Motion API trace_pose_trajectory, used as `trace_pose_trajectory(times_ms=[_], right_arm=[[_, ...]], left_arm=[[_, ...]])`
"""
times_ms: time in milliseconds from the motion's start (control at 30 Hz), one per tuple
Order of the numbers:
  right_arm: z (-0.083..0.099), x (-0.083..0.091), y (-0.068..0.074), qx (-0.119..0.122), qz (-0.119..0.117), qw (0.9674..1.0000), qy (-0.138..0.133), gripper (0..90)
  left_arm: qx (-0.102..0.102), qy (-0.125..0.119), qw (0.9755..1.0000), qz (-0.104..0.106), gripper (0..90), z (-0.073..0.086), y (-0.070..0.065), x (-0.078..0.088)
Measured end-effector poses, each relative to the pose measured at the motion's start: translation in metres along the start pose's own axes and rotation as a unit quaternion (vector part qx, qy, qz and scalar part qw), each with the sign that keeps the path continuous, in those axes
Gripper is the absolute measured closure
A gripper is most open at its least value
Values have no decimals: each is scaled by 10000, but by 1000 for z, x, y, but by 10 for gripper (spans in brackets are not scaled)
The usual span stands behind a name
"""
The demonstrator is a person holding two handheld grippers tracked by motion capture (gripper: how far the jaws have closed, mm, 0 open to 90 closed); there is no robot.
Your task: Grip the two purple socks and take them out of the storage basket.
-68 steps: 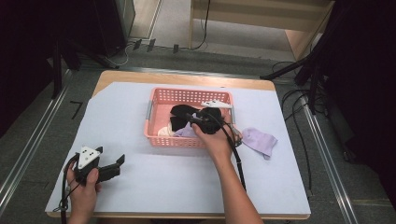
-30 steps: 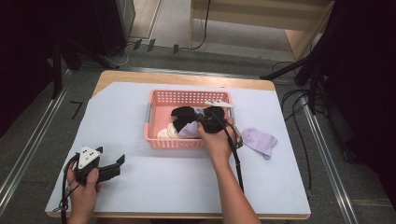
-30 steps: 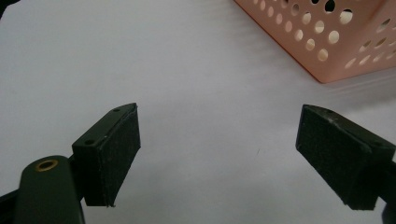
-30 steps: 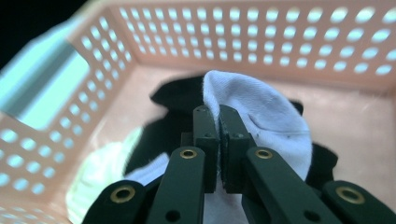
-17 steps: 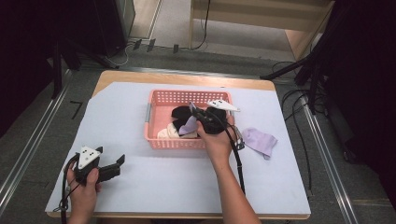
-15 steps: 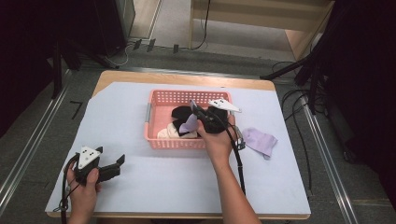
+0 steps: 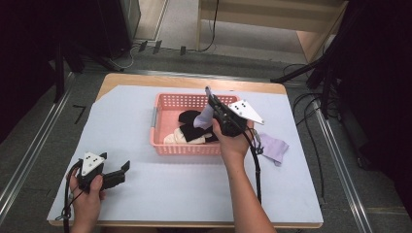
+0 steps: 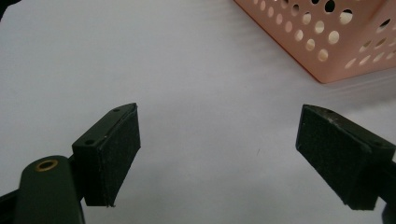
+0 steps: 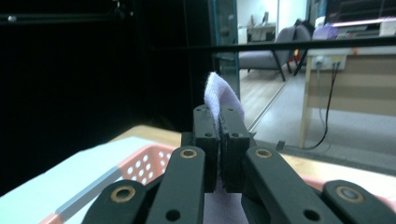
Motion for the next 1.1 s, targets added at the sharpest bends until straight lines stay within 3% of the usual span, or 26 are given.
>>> trace_pose_trajectory(times_ms=[200, 400, 767, 1100], right_arm=[[-12, 6, -13, 130, 169, 9994, -290, 881], [-27, 18, -34, 171, 437, 9974, -542, 881], [-40, 51, -80, 241, 985, 9927, -650, 880], [-27, 78, -117, 139, 1462, 9880, -487, 875]], left_arm=[[-11, 1, 10000, 3, 147, 0, 0, 0], [-18, 13, 10000, 5, 147, 0, 0, 0], [60, -49, 10000, -15, 146, 0, 1, 1], [33, -44, 10000, -11, 146, 0, 1, 1]])
Point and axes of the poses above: each handheld gripper's, and its own axes: x roughly backward along the jaws, z roughly out of its underside, y roughly to its left, the point moved 3 cm from there along -x, roughly forward along the jaws, and after that the axes turned 12 degrees about -y, right-handed, at the moved point
